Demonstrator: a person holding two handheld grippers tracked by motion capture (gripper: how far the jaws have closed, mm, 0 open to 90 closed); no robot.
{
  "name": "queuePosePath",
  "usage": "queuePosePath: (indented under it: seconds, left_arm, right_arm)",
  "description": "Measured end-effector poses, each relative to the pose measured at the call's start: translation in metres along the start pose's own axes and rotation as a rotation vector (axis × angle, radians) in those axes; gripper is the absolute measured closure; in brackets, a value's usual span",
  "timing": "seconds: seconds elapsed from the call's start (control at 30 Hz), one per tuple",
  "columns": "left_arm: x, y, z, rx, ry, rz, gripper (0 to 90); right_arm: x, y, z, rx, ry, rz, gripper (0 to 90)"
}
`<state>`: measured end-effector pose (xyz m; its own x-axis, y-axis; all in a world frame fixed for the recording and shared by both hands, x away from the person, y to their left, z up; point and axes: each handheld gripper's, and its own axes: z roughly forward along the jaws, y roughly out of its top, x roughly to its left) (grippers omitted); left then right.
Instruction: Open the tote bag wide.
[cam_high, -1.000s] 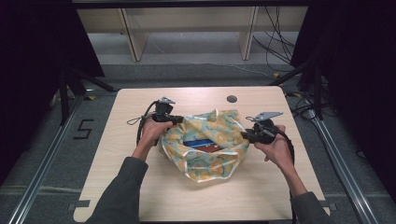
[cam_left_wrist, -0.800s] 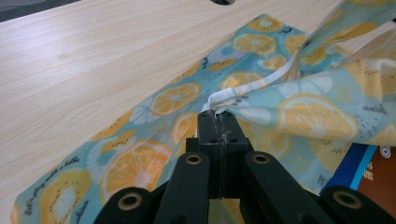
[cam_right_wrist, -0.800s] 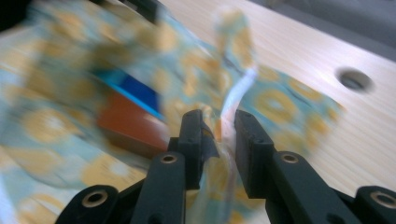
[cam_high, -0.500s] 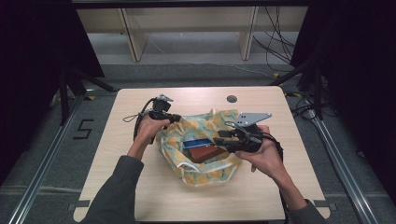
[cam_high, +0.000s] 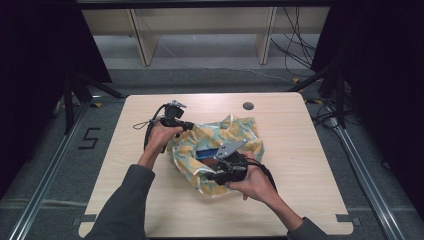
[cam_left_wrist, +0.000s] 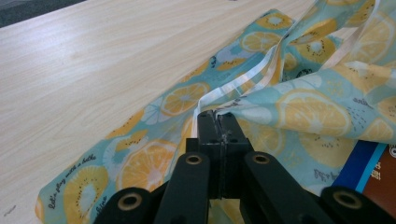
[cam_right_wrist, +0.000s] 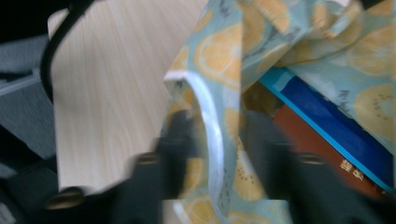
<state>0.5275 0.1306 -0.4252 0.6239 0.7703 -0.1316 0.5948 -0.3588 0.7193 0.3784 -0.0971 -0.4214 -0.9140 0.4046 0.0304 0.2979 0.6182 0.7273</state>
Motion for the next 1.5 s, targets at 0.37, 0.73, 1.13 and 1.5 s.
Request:
queuePosePath:
  seconds: [0.37, 0.73, 1.13, 1.5]
  left_arm:
    - [0.024, 0.003, 0.014, -0.006, 0.112, -0.064, 89.7]
    - [0.009, 0.006, -0.007, -0.001, 0.109, 0.018, 62.6]
    - [-0.061, 0.027, -0.036, -0.028, 0.039, 0.221, 48.0]
    - [-0.089, 0.022, 0.021, 0.073, -0.002, 0.132, 34.0]
  right_arm:
    - [0.029, -0.041, 0.041, 0.181, 0.159, -0.071, 90.0]
    - [0.010, -0.014, -0.008, -0.034, 0.089, 0.017, 61.2]
    - [-0.049, -0.031, -0.060, -0.059, -0.204, 0.170, 57.1]
    - [-0.071, -0.056, -0.054, 0.032, -0.283, 0.250, 53.9]
